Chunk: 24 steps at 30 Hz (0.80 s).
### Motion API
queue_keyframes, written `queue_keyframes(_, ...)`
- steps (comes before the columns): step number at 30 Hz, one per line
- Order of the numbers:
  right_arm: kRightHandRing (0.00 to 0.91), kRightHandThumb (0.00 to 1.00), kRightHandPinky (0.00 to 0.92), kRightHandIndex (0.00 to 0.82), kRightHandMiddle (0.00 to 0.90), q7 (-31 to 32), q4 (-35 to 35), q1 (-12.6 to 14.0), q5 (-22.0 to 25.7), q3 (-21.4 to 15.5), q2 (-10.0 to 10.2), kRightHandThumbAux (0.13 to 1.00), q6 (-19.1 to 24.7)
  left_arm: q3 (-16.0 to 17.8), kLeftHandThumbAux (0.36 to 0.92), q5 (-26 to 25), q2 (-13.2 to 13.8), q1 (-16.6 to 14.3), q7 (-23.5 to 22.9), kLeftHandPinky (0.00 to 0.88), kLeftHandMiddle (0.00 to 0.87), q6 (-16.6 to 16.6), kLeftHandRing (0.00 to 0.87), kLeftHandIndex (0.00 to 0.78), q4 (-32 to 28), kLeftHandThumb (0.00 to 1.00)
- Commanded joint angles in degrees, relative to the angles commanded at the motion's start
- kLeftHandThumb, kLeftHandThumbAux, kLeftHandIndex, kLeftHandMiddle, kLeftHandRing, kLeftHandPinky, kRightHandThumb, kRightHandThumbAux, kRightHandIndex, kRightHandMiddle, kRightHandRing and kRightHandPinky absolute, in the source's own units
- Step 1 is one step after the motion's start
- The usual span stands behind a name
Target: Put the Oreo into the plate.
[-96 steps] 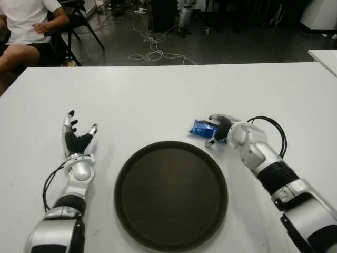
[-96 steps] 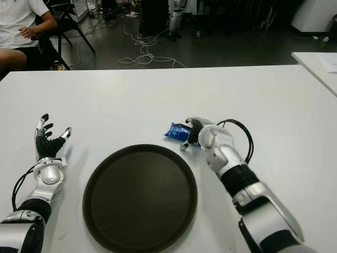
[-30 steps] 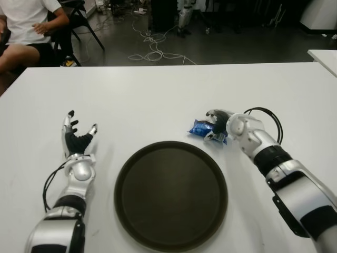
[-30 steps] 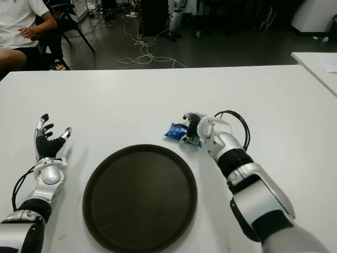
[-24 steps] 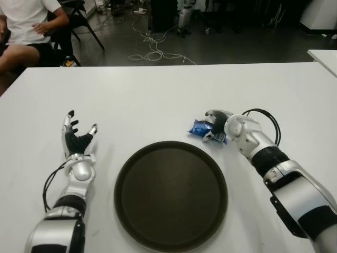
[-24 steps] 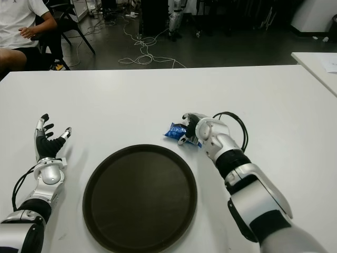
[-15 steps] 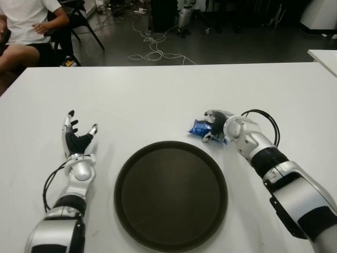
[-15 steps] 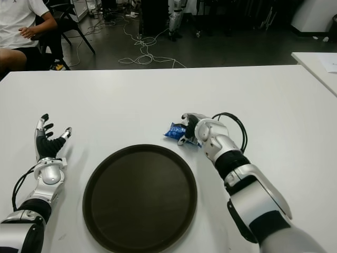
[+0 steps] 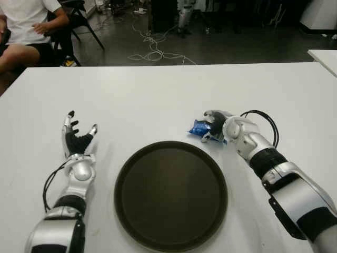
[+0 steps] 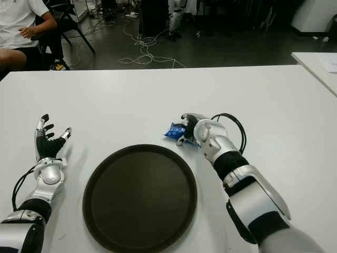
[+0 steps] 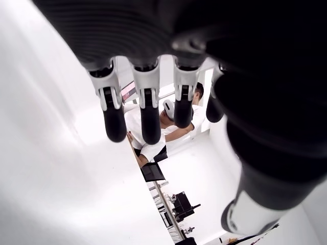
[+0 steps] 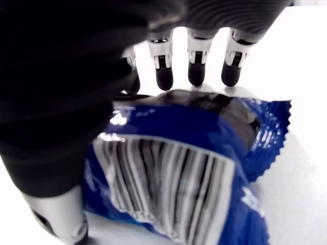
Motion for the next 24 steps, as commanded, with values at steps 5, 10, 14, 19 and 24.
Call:
queue_keyframes(5,0.05,0.0,0.0,0.075,0.084,-0.45,0.3,0.02,0.06,-0.1,0.04,0.787,-0.26,0.17,0.779,-0.28,-0.06,0.01,-0.4,0.205,0.128,-0.13,0.151,0.117,-0.08,0.24)
queue_keyframes(10,0.051,0.0,0.0,0.075,0.082,-0.78,0.6,0.03,-0.15,0.11,0.04,0.783,-0.36,0.14,0.777,-0.25,-0.05,-0.04,-0.28,0.215,0.134,-0.02,0.16,0.116,-0.04,0.235)
queue_keyframes(14,0.055,0.0,0.0,0.076,0.088,-0.34,-0.48,0.26,-0.13,0.08,-0.11,0.779,0.3,0.03,0.769,-0.08,-0.04,0.0,-0.13,0.222,0.129,0.07,0.161,0.11,-0.12,0.234)
queue_keyframes(19,0.057,0.0,0.0,0.075,0.096,0.45,-0.53,0.05,-0.09,0.13,0.16,0.769,1.46,-0.23,0.765,0.28,0.06,0.04,0.07,0.241,0.127,0.09,0.167,0.109,-0.23,0.231)
queue_keyframes(24,0.059,0.0,0.0,0.075,0.097,-0.99,-0.14,0.55,-0.06,-0.01,0.12,0.773,0.57,-0.04,0.77,-0.06,-0.01,0.13,-0.47,0.244,0.127,-0.41,0.166,0.113,-0.27,0.238)
